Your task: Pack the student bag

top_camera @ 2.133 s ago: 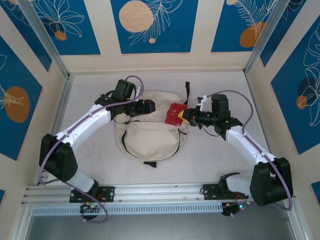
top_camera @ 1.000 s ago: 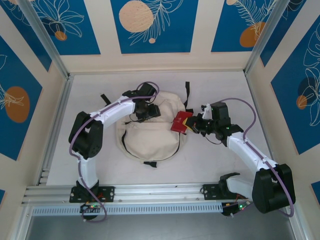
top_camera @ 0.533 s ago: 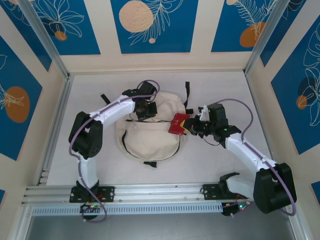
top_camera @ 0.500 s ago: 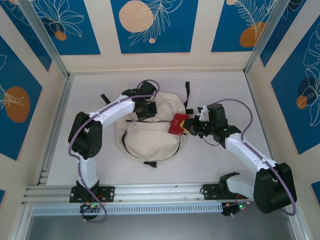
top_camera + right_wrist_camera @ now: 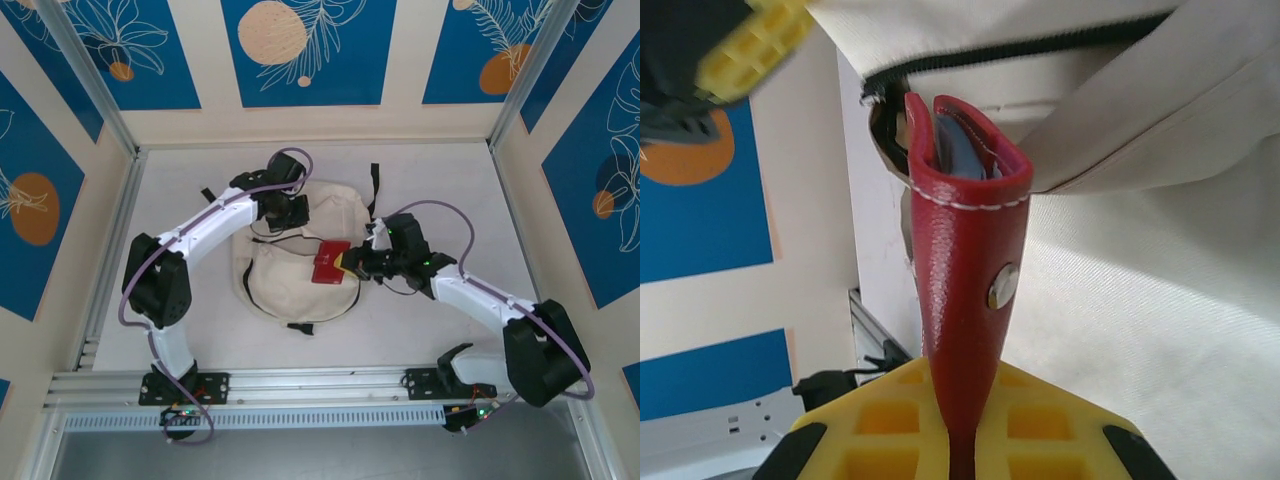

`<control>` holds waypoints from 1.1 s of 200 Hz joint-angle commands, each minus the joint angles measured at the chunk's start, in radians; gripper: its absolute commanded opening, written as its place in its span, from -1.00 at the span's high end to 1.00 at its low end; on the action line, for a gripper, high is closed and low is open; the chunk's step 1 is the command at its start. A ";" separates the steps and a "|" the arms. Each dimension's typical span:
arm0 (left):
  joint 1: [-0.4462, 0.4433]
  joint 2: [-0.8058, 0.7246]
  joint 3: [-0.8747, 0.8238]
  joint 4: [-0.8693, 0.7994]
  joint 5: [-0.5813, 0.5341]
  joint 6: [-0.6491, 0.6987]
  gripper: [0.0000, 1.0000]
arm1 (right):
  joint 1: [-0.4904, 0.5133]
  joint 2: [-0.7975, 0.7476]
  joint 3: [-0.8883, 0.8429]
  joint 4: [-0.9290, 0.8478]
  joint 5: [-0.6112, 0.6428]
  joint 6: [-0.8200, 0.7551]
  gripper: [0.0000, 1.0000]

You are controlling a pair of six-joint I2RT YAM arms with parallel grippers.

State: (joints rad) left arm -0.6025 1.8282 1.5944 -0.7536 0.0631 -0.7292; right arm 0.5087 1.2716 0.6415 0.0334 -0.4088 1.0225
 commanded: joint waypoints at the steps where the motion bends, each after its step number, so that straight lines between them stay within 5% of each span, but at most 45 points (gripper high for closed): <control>1: 0.004 -0.018 0.078 -0.037 0.053 0.045 1.00 | 0.040 0.063 0.039 0.091 -0.042 0.037 0.90; 81: 0.003 -0.030 0.056 -0.036 0.078 0.058 1.00 | 0.044 0.229 0.082 0.238 0.050 0.160 0.92; 168: 0.006 -0.019 0.047 -0.011 0.094 0.021 1.00 | 0.111 0.413 0.128 0.530 0.402 0.328 0.90; 220: 0.010 -0.014 0.042 -0.009 0.090 0.002 1.00 | 0.147 0.480 0.155 0.641 0.506 0.386 0.83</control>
State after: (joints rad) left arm -0.5968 1.8282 1.6260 -0.7704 0.1112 -0.7086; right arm 0.6483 1.7214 0.7544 0.5903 -0.0143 1.3682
